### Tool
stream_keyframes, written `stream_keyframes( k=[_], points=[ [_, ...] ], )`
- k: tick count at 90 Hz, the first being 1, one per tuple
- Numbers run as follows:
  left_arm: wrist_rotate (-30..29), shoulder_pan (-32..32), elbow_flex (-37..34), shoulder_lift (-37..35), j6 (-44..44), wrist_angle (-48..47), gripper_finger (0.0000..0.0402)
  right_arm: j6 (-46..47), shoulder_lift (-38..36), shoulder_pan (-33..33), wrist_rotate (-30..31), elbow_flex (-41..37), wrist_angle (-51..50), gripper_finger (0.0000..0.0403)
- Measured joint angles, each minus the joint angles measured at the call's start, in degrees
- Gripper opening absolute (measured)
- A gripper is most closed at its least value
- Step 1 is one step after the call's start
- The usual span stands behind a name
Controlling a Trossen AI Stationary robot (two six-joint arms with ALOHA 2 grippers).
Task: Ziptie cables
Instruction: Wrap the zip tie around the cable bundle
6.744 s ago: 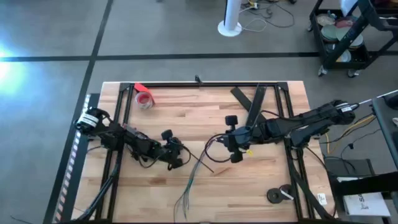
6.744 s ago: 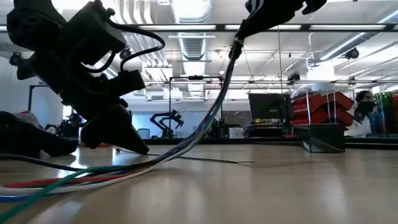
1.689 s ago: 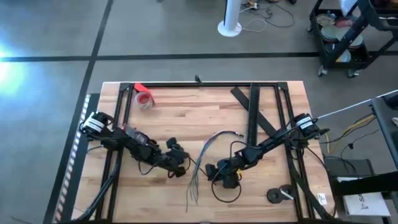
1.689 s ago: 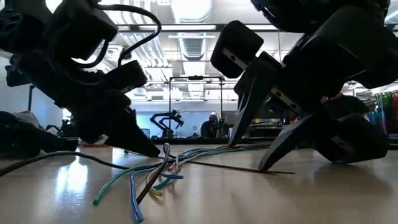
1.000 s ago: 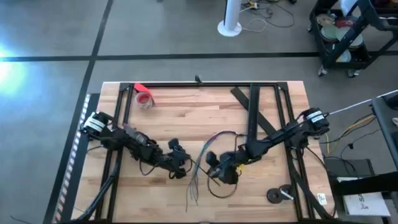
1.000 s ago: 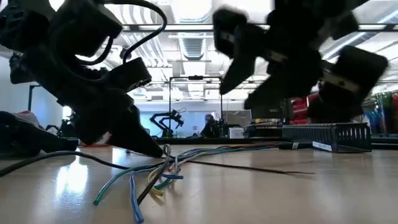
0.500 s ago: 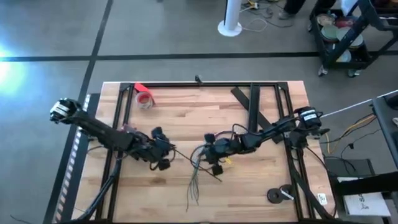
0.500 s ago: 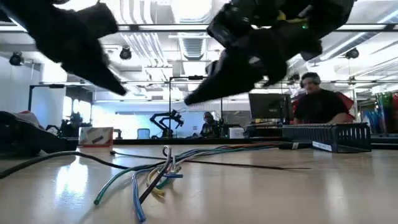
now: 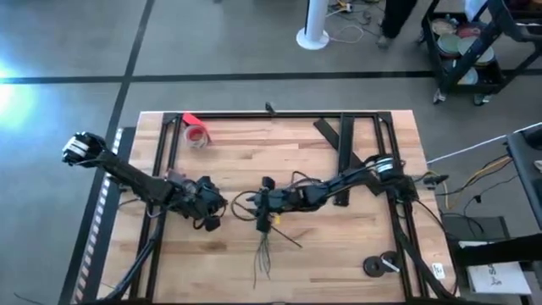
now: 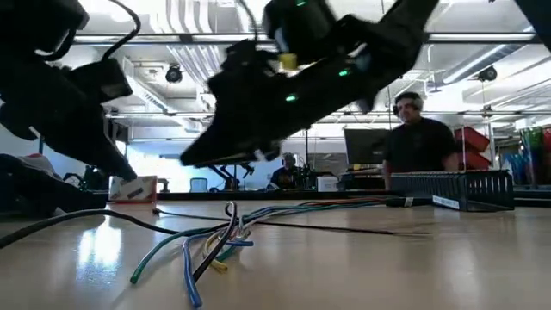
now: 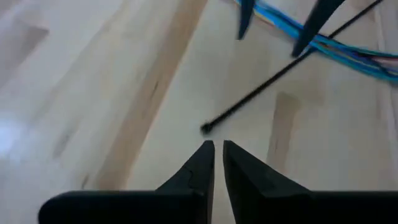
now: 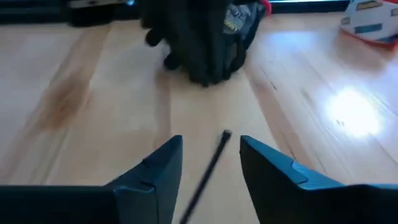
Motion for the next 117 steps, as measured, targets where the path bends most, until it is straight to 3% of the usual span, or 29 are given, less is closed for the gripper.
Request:
stream_keyframes(
  k=[20,37,60,91,117],
  points=[
    [1.6,-1.0,-0.3,-0.5,-0.2,-0.2,0.0022,2.4,7.8,-0.3,4.7,8.0,-2.7,0.0143],
    [1.6,-1.4,-1.5,-0.3,0.1,-0.5,0.0022,7.1,9.5,-1.1,5.3,10.5,-6.2,0.0115],
    [1.5,-1.5,-3.3,1.2,0.1,2.5,0.0022,6.0,9.9,-0.9,6.1,10.5,-8.5,0.0078],
    [1.3,-1.5,-3.3,4.2,0.1,6.3,0.0022,9.4,10.1,-0.7,6.4,10.5,-9.7,0.0065],
    [1.2,-1.5,-3.3,9.6,2.9,13.6,0.0022,9.3,10.9,-0.3,5.9,10.6,-9.6,0.0004]
  ],
)
